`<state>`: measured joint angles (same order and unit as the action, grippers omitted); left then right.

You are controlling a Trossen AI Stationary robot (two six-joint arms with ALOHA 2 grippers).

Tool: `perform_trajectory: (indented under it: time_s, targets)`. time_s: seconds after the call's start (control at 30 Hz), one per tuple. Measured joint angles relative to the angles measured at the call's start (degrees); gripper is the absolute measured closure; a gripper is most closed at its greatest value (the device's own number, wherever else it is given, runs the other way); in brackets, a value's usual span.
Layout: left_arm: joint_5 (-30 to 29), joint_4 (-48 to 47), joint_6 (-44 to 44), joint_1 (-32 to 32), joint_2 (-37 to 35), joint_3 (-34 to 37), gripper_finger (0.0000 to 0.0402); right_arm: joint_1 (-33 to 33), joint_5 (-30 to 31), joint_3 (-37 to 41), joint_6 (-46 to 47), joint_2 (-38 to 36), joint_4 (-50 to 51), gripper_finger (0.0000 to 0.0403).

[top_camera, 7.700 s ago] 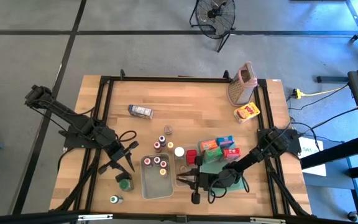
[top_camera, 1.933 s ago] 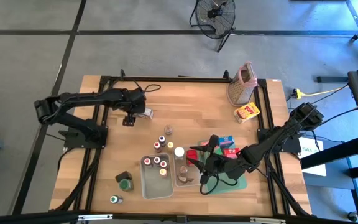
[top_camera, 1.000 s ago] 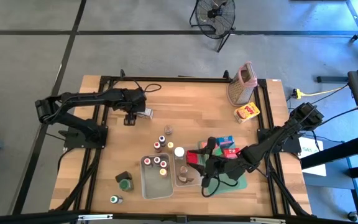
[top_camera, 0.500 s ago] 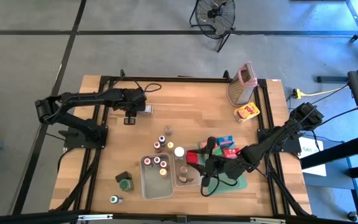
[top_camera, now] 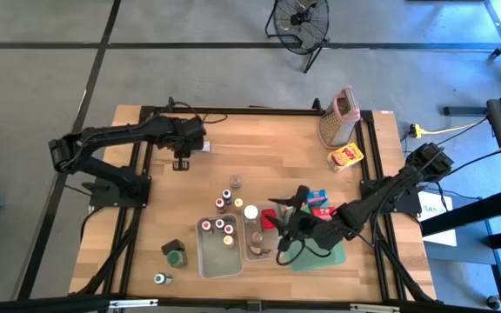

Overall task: Pick & Place Kitchen Items
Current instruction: Put the blue cereal box into the blue bin

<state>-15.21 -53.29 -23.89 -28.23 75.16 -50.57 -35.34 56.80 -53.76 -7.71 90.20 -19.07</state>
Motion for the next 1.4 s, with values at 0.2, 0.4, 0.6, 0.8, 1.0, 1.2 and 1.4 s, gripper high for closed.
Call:
perform_trajectory:
  time_s: [0.2, 0.4, 0.6, 0.8, 1.0, 1.2, 1.4]
  targets:
    - [-1.7, -10.0, 2.8, 3.0, 0.0, -9.2, 0.03, 2.1, -2.8, -0.1, 7.5, -3.1, 2.5, 0.0155]
    - [-1.7, -16.6, 6.0, 9.6, -0.1, -17.0, 0.0301, 4.9, -5.3, -1.6, 8.6, -3.6, 5.5, 0.0104]
    - [2.3, -16.8, 8.8, 18.1, 0.0, -22.5, 0.0301, 8.3, -12.1, -9.2, 8.7, -3.6, 16.6, 0.0085]
    - [2.9, -13.4, 9.9, 24.7, 0.3, -23.6, 0.0301, 10.9, -19.1, -16.7, 9.1, -3.6, 23.1, 0.0084]
    - [1.5, -8.0, 9.9, 29.3, 3.4, -23.6, 0.0301, 15.2, -27.2, -22.0, 11.8, -3.6, 30.3, 0.0084]
    - [-0.6, -5.4, 9.7, 31.5, 5.5, -23.6, 0.0301, 17.4, -30.5, -22.2, 11.8, -3.4, 31.0, 0.0084]
    - [0.1, -3.4, 10.5, 31.6, 5.9, -26.6, 0.0301, 20.2, -32.9, -22.2, 5.9, -0.3, 28.0, 0.0084]
